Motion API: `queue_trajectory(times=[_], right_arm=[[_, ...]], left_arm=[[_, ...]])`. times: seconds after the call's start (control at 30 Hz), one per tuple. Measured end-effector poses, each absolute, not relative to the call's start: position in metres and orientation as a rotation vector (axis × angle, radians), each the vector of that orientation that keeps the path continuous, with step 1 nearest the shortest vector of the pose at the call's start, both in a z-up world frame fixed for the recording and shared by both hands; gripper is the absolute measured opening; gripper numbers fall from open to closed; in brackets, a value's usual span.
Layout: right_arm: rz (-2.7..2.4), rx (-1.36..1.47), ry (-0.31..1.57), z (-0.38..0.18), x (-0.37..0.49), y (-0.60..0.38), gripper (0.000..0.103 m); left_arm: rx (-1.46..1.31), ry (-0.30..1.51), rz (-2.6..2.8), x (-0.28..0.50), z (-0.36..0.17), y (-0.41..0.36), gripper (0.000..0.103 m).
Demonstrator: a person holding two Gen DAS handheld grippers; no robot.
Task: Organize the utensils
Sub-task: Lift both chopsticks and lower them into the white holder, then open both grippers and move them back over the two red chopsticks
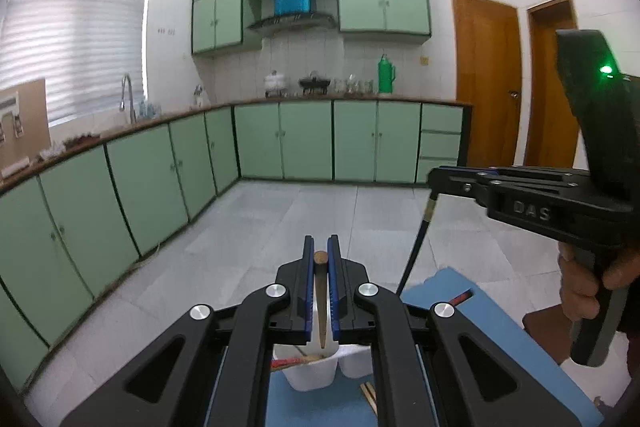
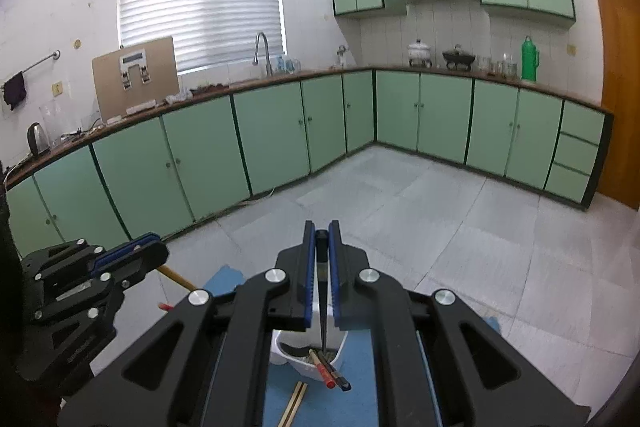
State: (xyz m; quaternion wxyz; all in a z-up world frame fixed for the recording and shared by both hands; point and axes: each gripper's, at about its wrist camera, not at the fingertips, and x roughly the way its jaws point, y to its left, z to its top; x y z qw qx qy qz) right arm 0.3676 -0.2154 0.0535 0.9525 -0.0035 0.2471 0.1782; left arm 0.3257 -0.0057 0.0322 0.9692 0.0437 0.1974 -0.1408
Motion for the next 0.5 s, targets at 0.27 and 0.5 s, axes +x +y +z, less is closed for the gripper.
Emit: queue_trajectory(times=[0.27, 0.5], right_arm=[[0.308, 0.019, 0.464, 0.052, 0.347, -0.232, 0.040], [0.269, 0.023, 0.421, 0.044, 0.294, -0.255, 0.070]], left_arm=[[0.059, 0.393, -0.249, 0.310, 0.030, 0.013, 0.030], [0.065, 0.376, -0.240, 0.257, 0.018, 0.014, 0.047]])
